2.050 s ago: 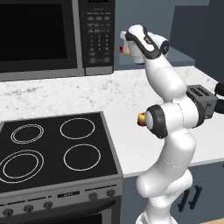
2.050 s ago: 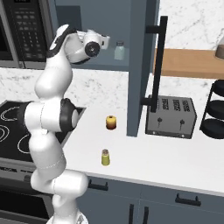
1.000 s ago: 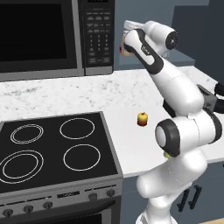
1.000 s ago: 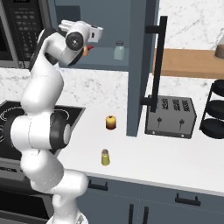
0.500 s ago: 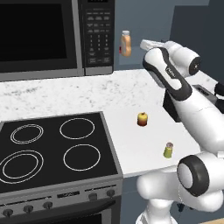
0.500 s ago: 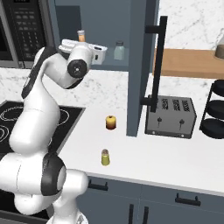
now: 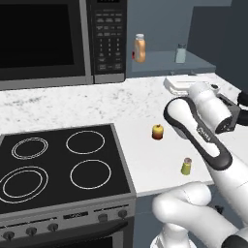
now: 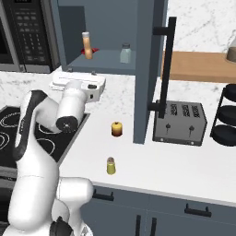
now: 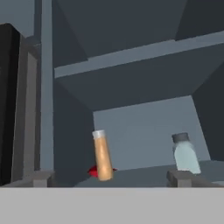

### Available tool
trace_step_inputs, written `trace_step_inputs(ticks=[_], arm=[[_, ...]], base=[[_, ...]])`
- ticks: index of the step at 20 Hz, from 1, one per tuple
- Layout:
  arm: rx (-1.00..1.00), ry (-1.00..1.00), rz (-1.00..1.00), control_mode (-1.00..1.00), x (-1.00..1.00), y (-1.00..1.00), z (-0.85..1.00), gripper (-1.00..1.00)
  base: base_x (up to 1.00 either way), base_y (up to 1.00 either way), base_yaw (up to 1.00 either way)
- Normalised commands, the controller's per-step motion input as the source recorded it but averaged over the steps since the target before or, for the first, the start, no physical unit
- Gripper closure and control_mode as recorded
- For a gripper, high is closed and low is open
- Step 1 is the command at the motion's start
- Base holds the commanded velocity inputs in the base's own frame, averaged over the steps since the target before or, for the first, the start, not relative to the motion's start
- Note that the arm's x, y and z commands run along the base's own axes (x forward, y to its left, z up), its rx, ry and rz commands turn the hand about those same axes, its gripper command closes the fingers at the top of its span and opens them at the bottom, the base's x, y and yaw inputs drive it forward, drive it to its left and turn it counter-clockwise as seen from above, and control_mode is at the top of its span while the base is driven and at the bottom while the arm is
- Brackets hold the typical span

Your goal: Put the shaker and condiment bottle from the counter next to their counterparts in the cabinet.

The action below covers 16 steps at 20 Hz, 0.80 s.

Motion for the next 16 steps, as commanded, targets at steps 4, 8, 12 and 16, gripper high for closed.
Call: trace_step_inputs(ticks=[4,8,12,16], arm=[[0.00,-0.17,-0.34,-1.00,-1.00,0.13,-0.58,-1.00],[0.00,-0.05,-0.79,-1.00,-0.83,0.26,-0.78,-1.00],[0.00,0.00,-0.87,-1.00,-0.50,0.29,-0.78,-1.00],[0.01,0.00,-0.34,-1.00,-0.27,0.04,-0.23,-1.00]], base=[[0.00,0.00,0.00],[0.00,0.00,0.00],[0.00,0.00,0.00],[0.00,0.00,0.00]])
